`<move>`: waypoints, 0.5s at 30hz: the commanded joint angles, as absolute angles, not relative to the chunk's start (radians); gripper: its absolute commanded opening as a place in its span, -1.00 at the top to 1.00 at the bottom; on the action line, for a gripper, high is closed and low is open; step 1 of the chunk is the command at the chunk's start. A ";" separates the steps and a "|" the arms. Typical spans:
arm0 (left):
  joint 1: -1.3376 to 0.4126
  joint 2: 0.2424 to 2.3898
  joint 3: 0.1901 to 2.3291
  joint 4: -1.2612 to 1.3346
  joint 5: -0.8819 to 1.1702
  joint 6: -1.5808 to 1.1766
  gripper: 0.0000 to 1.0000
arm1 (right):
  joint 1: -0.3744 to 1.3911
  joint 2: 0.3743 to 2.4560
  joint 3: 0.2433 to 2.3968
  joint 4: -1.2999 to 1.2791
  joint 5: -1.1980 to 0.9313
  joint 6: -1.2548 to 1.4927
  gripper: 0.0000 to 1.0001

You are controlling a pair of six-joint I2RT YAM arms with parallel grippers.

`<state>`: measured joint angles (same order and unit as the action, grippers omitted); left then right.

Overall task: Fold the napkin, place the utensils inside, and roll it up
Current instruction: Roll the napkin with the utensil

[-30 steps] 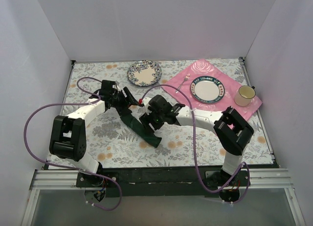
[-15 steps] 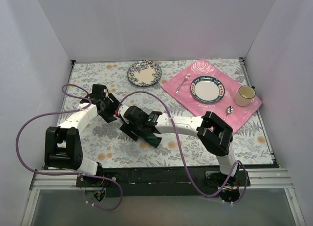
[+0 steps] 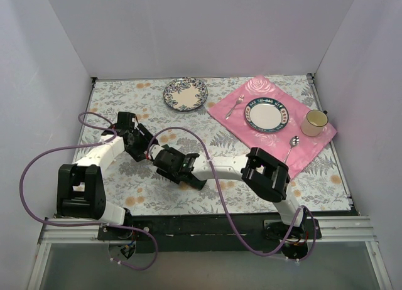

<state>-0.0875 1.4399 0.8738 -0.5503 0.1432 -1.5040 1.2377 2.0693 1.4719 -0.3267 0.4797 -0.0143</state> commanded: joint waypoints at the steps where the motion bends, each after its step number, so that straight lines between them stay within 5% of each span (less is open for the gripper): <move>1: -0.075 1.376 0.862 -0.548 0.136 -1.496 -0.33 | 1.241 2.092 1.471 -0.290 0.578 -0.025 -0.25; 15: -0.055 1.370 0.831 -0.515 0.212 -1.462 -0.33 | 1.221 2.066 1.431 -0.224 0.540 -0.023 0.24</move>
